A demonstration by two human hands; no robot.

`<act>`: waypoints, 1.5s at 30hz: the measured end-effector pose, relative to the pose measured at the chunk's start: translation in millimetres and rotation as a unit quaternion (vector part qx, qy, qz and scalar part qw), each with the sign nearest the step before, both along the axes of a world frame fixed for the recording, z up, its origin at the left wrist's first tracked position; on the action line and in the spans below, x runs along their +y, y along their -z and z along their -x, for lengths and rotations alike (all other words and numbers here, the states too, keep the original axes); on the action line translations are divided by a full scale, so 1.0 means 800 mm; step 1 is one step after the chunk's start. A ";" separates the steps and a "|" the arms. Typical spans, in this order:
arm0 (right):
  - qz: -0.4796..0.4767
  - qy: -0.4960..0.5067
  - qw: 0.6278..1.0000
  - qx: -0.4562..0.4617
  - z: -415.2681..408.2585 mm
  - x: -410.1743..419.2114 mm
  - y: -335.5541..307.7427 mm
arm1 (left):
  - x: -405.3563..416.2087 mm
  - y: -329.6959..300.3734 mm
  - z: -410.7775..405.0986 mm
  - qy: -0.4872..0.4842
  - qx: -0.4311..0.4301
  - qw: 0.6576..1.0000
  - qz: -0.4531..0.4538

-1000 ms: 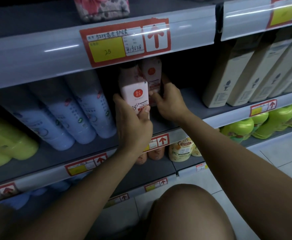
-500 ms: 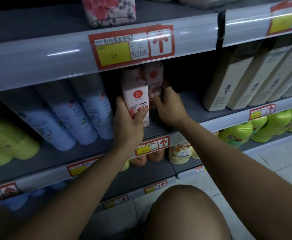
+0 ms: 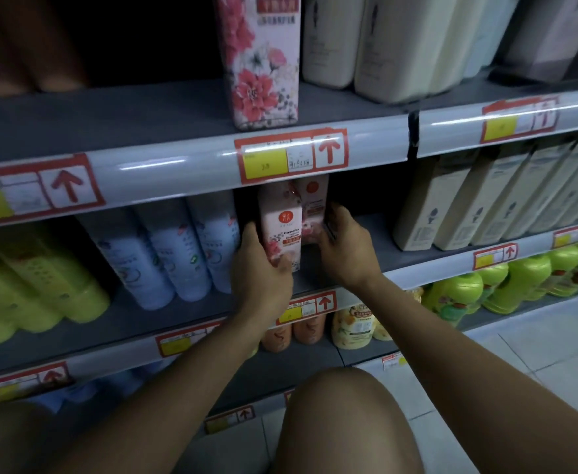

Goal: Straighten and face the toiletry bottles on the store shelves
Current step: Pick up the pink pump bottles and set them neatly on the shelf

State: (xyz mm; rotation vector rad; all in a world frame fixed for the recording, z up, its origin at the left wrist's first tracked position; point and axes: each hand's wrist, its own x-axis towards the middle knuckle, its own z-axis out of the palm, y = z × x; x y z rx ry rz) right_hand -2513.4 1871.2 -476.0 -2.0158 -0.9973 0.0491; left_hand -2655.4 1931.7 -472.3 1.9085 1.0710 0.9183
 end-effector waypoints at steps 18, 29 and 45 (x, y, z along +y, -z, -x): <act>-0.190 0.082 0.974 -0.092 0.125 -0.091 -0.159 | -0.056 -0.183 0.148 0.096 -0.083 0.979 -0.162; -0.196 0.041 0.972 -0.124 0.179 -0.069 -0.253 | -0.080 -0.253 0.213 0.111 -0.114 0.971 -0.177; -0.204 0.067 0.973 -0.084 0.145 0.002 -0.306 | -0.024 -0.262 0.225 0.097 -0.070 0.973 -0.196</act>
